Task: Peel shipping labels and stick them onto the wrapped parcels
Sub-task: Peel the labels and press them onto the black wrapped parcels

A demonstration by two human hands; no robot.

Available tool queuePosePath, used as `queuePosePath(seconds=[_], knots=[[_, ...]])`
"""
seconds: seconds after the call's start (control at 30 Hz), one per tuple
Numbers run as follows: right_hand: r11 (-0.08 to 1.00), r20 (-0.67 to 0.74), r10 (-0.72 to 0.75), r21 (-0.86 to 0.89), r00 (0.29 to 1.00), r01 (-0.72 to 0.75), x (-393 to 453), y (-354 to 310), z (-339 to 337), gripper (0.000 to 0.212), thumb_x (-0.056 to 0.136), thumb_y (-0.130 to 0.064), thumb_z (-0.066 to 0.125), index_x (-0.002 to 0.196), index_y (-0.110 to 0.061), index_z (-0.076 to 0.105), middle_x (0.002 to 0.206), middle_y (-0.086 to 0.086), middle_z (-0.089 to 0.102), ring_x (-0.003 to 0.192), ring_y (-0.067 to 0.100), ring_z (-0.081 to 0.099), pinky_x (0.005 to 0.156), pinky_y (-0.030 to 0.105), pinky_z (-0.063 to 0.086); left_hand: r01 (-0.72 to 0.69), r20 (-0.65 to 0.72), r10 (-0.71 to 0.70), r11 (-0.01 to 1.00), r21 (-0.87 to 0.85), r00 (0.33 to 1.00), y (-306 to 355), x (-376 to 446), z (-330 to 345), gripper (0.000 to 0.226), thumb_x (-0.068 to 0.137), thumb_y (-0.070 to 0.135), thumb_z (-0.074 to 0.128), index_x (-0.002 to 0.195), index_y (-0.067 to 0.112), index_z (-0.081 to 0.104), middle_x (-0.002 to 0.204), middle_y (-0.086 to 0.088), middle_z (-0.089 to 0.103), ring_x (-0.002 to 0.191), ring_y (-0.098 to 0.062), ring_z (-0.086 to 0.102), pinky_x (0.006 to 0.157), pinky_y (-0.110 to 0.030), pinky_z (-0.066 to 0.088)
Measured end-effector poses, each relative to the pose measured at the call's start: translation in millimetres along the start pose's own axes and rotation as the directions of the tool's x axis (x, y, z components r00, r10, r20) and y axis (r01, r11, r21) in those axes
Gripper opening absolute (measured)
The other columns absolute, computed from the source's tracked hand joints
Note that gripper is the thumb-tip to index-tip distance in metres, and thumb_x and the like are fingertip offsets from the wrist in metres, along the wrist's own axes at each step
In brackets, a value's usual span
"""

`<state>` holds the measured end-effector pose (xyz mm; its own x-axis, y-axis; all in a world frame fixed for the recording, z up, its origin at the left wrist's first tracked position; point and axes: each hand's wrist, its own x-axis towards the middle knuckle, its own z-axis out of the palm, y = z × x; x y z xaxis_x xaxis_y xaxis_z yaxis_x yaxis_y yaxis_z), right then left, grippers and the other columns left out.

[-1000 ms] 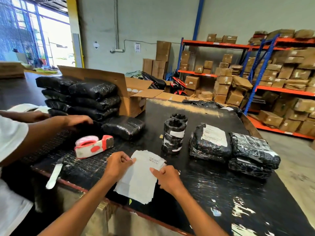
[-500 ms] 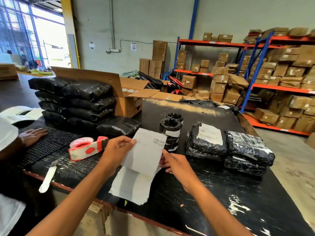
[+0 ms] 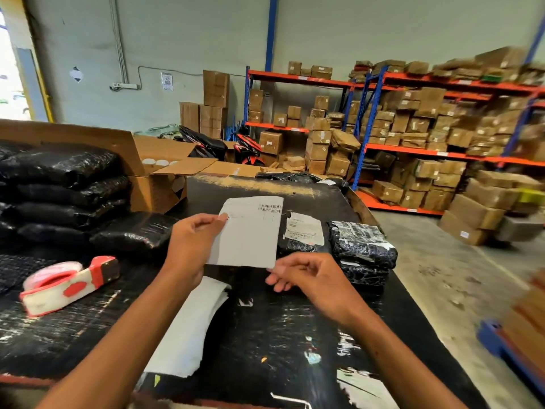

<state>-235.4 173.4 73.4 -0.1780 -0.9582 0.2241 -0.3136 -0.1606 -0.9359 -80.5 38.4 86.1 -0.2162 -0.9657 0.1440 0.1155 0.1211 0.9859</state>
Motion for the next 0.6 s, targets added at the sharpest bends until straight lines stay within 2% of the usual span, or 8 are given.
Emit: queuePosePath(seconds=[0.17, 0.27, 0.33, 0.4, 0.47, 0.53, 0.6], knots=[[1.0, -0.021, -0.023, -0.002, 1.0, 0.023, -6, 0, -7, 0.015, 0.088, -0.011, 0.064, 0.095, -0.001, 0.072, 0.086, 0.01, 0.076, 0.071, 0.012, 0.068, 0.071, 0.019, 0.052, 0.017, 0.032, -0.017, 1.0, 0.008, 0.999, 0, 2, 9, 0.011, 0.088, 0.025, 0.066, 0.085, 0.015, 0.069, 0.088, -0.006, 0.07, 0.087, -0.025, 0.066, 0.085, -0.046, 0.053], [0.999, -0.001, -0.052, -0.001, 0.999, 0.052, -8, -1, -9, 0.015, 0.089, -0.009, 0.063, 0.096, 0.001, 0.072, 0.088, 0.012, 0.076, 0.071, 0.013, 0.067, 0.072, 0.019, 0.054, 0.035, 0.04, -0.037, 0.998, 0.05, 0.999, -5, 7, 12, 0.012, 0.087, 0.022, 0.067, 0.081, 0.013, 0.07, 0.081, -0.004, 0.068, 0.079, -0.022, 0.063, 0.076, -0.039, 0.052], [0.997, -0.019, -0.073, 0.021, 0.997, 0.074, -7, -3, -10, 0.013, 0.088, -0.007, 0.063, 0.094, 0.0, 0.073, 0.085, 0.011, 0.076, 0.07, 0.014, 0.067, 0.073, 0.02, 0.054, 0.005, 0.051, -0.016, 0.979, 0.206, 0.999, -11, 9, 14, 0.012, 0.087, 0.023, 0.068, 0.091, 0.011, 0.071, 0.086, -0.004, 0.068, 0.082, -0.02, 0.061, 0.071, -0.032, 0.049], [0.994, -0.052, -0.087, 0.055, 0.995, 0.09, -3, -6, -13, 0.012, 0.088, -0.005, 0.062, 0.091, 0.0, 0.072, 0.082, 0.009, 0.076, 0.068, 0.014, 0.067, 0.071, 0.02, 0.054, -0.105, 0.085, 0.079, 0.921, 0.376, 0.993, -11, 3, 15, 0.019, 0.087, 0.025, 0.068, 0.103, 0.014, 0.068, 0.094, -0.003, 0.068, 0.086, -0.018, 0.062, 0.072, -0.028, 0.048], [0.992, -0.075, -0.095, 0.073, 0.993, 0.101, 3, -8, -17, 0.012, 0.088, -0.004, 0.061, 0.091, -0.001, 0.073, 0.081, 0.01, 0.076, 0.066, 0.013, 0.066, 0.07, 0.022, 0.054, -0.238, 0.203, 0.176, 0.91, 0.34, 0.963, -3, -8, 19, 0.013, 0.087, 0.027, 0.067, 0.093, 0.016, 0.073, 0.086, 0.001, 0.073, 0.081, -0.011, 0.065, 0.072, -0.025, 0.047], [0.994, -0.077, -0.096, 0.052, 0.992, 0.1, 7, -9, -19, 0.013, 0.089, -0.006, 0.061, 0.093, -0.002, 0.073, 0.083, 0.011, 0.076, 0.067, 0.012, 0.066, 0.071, 0.023, 0.053, -0.281, 0.365, 0.175, 0.923, 0.261, 0.914, 10, -25, 26, 0.021, 0.085, 0.036, 0.066, 0.08, 0.018, 0.077, 0.073, 0.005, 0.074, 0.066, -0.001, 0.064, 0.063, -0.015, 0.047], [0.995, -0.071, -0.096, 0.03, 0.993, 0.098, 9, -9, -22, 0.014, 0.09, -0.007, 0.06, 0.094, -0.004, 0.073, 0.083, 0.009, 0.076, 0.068, 0.011, 0.067, 0.072, 0.024, 0.053, -0.332, 0.454, 0.18, 0.9, 0.282, 0.873, 15, -34, 35, 0.021, 0.083, 0.038, 0.068, 0.076, 0.02, 0.077, 0.064, 0.008, 0.071, 0.055, 0.005, 0.059, 0.056, -0.008, 0.042]])
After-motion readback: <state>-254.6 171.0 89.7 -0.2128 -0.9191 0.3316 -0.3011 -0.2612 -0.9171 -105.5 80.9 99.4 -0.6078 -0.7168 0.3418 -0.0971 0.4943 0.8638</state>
